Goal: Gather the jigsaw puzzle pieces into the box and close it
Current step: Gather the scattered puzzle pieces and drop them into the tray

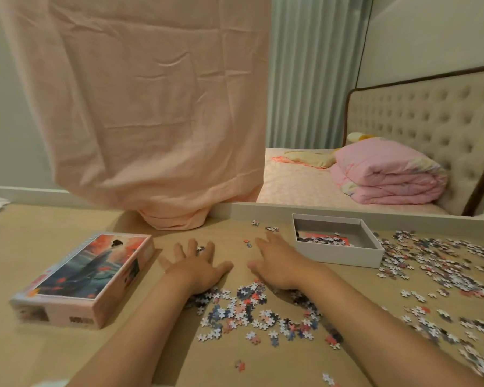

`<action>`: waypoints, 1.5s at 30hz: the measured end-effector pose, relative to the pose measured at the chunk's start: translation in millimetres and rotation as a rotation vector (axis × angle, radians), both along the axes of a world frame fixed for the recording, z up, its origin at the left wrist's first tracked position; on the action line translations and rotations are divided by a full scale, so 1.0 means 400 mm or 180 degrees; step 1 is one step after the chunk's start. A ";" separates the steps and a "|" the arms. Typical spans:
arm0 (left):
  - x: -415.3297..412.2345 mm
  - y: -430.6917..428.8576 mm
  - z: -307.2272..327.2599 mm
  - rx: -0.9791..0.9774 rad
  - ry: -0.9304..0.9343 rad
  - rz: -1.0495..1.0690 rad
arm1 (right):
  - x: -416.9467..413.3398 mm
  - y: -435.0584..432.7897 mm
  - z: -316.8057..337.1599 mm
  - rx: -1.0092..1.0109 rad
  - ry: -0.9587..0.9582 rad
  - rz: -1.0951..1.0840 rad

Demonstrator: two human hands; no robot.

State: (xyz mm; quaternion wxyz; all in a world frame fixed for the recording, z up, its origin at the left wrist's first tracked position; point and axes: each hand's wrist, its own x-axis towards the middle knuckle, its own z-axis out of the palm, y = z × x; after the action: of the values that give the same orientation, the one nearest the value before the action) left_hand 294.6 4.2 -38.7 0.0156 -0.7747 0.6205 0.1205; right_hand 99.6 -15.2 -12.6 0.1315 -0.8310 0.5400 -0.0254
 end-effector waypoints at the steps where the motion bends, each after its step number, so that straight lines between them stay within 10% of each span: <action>1: -0.004 -0.002 -0.002 -0.0064 0.0035 -0.0159 | 0.011 -0.010 -0.008 0.0040 0.0143 -0.0145; 11: -0.021 -0.039 -0.008 -0.0761 0.1027 -0.1327 | 0.065 -0.050 -0.017 -0.0169 0.0218 -0.0092; 18: -0.040 -0.089 -0.008 -0.0434 0.0664 -0.1637 | 0.069 -0.201 -0.026 -0.0511 0.0115 -0.0272; 31: 0.007 -0.110 -0.027 -0.1316 0.1158 -0.1040 | 0.089 -0.218 -0.042 -0.0097 0.0240 -0.0133; 40: -0.046 -0.094 -0.031 -0.0489 0.0562 -0.1562 | -0.013 -0.007 -0.029 -0.0109 -0.0324 0.0164; 45: -0.088 -0.047 0.003 -0.0423 0.1270 -0.1706 | -0.062 0.032 0.007 -0.0229 -0.0919 -0.0014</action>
State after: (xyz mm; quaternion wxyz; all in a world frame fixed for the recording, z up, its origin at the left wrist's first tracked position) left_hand 259.4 -14.4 -37.7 -0.1255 -0.5446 0.7994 0.2206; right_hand 74.6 -2.3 -9.7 0.1779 -0.8217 0.5160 -0.1642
